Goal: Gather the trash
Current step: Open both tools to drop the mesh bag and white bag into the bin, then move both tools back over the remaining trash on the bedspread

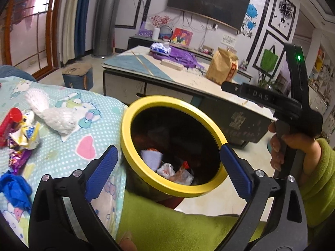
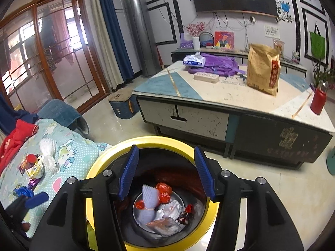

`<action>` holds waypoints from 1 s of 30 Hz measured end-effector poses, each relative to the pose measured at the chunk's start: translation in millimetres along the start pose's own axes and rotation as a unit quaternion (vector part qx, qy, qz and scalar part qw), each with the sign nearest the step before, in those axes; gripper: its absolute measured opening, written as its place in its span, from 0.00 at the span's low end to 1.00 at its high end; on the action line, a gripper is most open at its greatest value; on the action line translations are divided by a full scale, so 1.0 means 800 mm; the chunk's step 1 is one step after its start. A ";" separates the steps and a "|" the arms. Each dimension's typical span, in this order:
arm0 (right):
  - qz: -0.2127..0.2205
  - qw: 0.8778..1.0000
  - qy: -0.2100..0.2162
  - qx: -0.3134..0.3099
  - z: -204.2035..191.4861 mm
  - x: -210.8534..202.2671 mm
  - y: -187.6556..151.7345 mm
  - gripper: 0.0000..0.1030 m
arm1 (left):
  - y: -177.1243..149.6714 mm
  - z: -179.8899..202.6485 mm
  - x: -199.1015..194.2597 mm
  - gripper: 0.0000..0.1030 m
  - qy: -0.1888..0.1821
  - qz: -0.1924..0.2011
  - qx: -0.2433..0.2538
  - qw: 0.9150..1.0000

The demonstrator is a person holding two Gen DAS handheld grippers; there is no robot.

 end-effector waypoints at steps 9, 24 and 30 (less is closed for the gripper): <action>0.017 0.999 0.018 -0.025 -0.029 -0.017 0.007 0.56 | 0.020 -0.033 -0.033 0.88 0.032 0.040 -0.025 0.998; 0.023 0.995 0.069 -0.061 -0.093 -0.039 0.001 0.58 | 0.035 -0.099 -0.084 0.89 0.098 0.091 -0.064 0.989; 0.025 0.993 0.091 -0.076 -0.119 -0.047 -0.002 0.58 | 0.036 -0.130 -0.104 0.89 0.125 0.109 -0.083 0.983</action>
Point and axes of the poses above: each gripper's, at about its wrist camera, not at the fingertips, and x roughly the way its jaws point, z to its right, y to its top, the point moved 10 cm from there along x, roughly the way its jaws point
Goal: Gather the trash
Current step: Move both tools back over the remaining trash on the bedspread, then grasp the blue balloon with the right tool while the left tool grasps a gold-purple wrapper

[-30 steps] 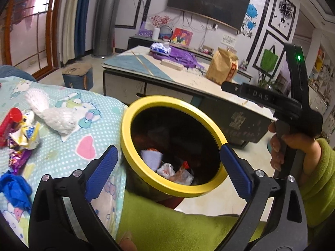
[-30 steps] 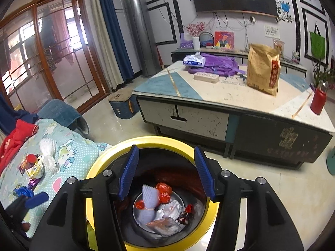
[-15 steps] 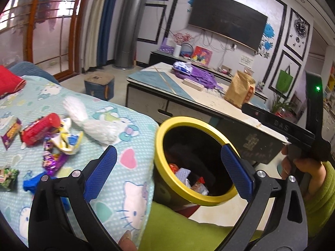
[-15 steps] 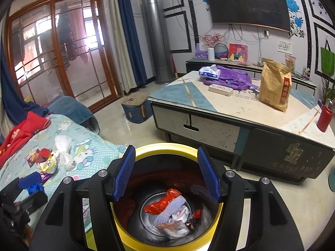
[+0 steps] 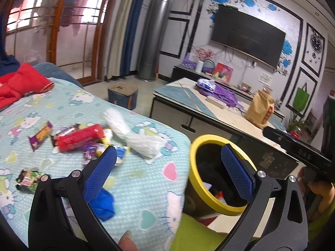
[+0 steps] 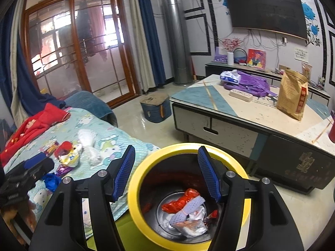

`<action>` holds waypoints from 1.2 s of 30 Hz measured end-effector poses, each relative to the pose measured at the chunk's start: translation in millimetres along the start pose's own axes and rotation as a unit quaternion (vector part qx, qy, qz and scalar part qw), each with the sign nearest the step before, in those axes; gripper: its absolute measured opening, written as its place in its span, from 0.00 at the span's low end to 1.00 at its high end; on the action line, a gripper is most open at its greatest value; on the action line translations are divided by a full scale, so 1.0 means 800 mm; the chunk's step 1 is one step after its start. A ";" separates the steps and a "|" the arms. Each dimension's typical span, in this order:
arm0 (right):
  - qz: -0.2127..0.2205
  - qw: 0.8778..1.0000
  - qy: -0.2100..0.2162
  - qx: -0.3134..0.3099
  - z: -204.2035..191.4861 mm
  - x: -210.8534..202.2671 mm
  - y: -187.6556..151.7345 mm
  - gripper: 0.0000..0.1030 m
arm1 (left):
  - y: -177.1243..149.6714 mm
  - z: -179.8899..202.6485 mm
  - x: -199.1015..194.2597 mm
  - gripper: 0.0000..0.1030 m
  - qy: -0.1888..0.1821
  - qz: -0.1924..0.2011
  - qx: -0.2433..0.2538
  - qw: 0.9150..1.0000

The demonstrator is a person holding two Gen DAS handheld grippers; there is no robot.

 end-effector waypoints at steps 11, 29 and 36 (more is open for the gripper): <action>-0.002 0.997 0.062 -0.036 -0.071 -0.005 -0.009 0.58 | 0.020 -0.070 -0.023 0.89 0.059 0.028 -0.029 0.997; -0.042 0.983 0.160 -0.080 -0.183 0.005 -0.036 0.63 | 0.025 -0.172 -0.048 0.89 0.134 0.026 -0.067 0.988; -0.081 0.969 0.206 -0.107 -0.242 0.018 -0.068 0.63 | 0.022 -0.216 -0.057 0.89 0.161 0.017 -0.084 0.983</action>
Point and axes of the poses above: each gripper's, at about its wrist camera, not at the fingertips, and x roughly the way its jaws point, z to its right, y to its top, the point moved 10 cm from there along x, roughly the way its jaws point
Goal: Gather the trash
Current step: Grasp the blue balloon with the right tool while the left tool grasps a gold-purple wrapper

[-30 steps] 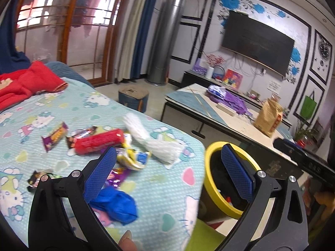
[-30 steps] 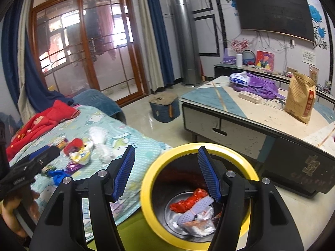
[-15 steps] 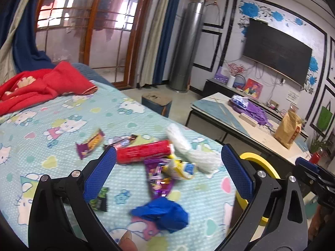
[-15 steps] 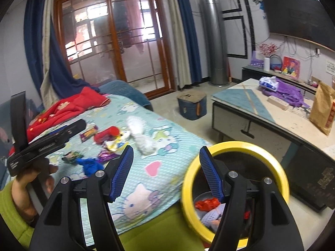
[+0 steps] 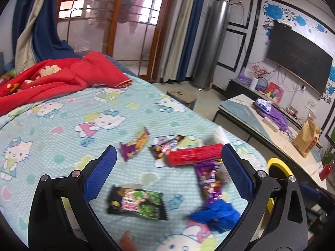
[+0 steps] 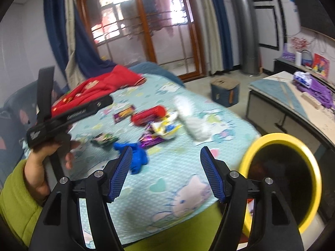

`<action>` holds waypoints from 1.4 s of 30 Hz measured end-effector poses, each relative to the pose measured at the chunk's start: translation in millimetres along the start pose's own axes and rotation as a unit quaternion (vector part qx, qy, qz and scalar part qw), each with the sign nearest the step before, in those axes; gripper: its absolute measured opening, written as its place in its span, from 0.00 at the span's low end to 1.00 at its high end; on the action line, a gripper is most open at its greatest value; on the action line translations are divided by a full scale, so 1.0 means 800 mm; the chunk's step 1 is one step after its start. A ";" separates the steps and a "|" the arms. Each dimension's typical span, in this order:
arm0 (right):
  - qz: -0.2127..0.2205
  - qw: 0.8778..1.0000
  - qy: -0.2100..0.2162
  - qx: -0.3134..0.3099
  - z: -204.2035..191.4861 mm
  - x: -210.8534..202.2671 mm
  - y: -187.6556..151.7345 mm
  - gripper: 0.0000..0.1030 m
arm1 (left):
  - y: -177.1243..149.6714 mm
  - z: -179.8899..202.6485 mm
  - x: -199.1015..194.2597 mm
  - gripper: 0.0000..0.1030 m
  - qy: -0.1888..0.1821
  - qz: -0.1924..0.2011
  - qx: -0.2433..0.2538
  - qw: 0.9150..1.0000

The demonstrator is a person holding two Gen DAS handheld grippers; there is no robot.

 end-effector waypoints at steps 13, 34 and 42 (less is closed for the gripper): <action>-0.048 0.998 0.039 -0.026 -0.041 0.055 -0.017 0.63 | -0.012 -0.069 0.036 0.80 0.026 -0.045 -0.041 0.998; -0.099 0.992 0.069 -0.024 -0.056 0.099 -0.049 0.19 | -0.030 -0.074 0.117 0.34 -0.003 -0.129 -0.057 0.990; -0.099 0.992 0.074 -0.026 -0.062 0.089 -0.057 0.18 | -0.036 -0.075 0.121 0.21 -0.014 -0.135 -0.072 0.988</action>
Point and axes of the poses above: each gripper's, at about its wrist camera, not at the fingertips, and x roughly the way its jaws point, z to its right, y to its top, the point moved 10 cm from there along x, roughly the way its jaws point
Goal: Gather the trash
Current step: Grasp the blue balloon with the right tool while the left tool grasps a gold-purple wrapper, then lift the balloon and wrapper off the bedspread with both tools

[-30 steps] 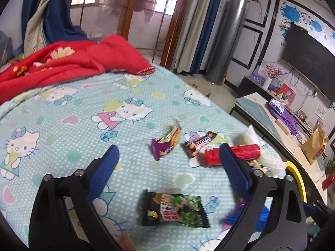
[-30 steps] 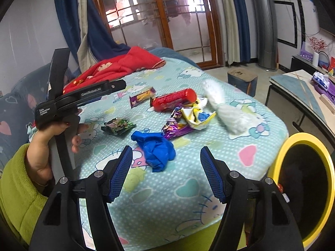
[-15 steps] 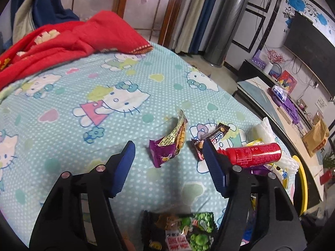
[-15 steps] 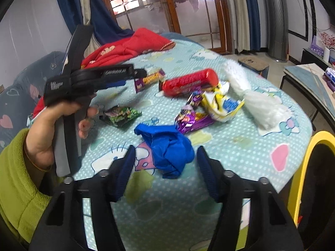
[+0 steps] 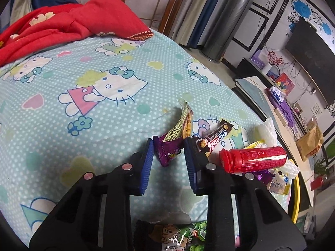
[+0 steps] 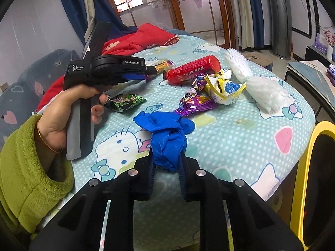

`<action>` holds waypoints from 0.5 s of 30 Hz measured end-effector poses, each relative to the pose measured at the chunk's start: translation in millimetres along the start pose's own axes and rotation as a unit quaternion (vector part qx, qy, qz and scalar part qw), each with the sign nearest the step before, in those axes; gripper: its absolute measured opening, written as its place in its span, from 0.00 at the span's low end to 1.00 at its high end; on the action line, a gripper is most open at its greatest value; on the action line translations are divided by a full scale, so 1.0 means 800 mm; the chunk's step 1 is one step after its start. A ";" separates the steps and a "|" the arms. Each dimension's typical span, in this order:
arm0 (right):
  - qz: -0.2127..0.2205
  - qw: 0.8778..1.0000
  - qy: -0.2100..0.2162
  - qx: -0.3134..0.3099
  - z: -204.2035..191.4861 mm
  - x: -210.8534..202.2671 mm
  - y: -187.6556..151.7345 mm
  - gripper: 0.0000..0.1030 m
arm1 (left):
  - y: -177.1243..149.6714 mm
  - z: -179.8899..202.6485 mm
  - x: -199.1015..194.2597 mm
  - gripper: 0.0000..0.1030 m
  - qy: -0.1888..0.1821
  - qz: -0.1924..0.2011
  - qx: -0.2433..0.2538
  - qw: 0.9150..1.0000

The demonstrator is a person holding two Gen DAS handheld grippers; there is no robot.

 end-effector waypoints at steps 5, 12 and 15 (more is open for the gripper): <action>-0.001 1.000 0.002 -0.003 -0.005 -0.003 -0.002 0.17 | -0.003 0.002 -0.008 0.11 -0.014 0.008 -0.004 1.000; 0.006 1.000 0.008 -0.020 -0.017 -0.007 0.000 0.15 | -0.006 0.013 -0.044 0.09 -0.032 0.045 -0.012 0.998; 0.015 0.999 0.008 -0.028 -0.021 -0.014 0.004 0.14 | -0.005 0.020 -0.061 0.09 -0.037 0.059 -0.013 0.998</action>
Point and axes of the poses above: each gripper's, at about its wrist camera, not at the fingertips, and x roughly the way its jaws point, z to its right, y to its top, the point moved 10 cm from there along x, roughly the way its jaws point
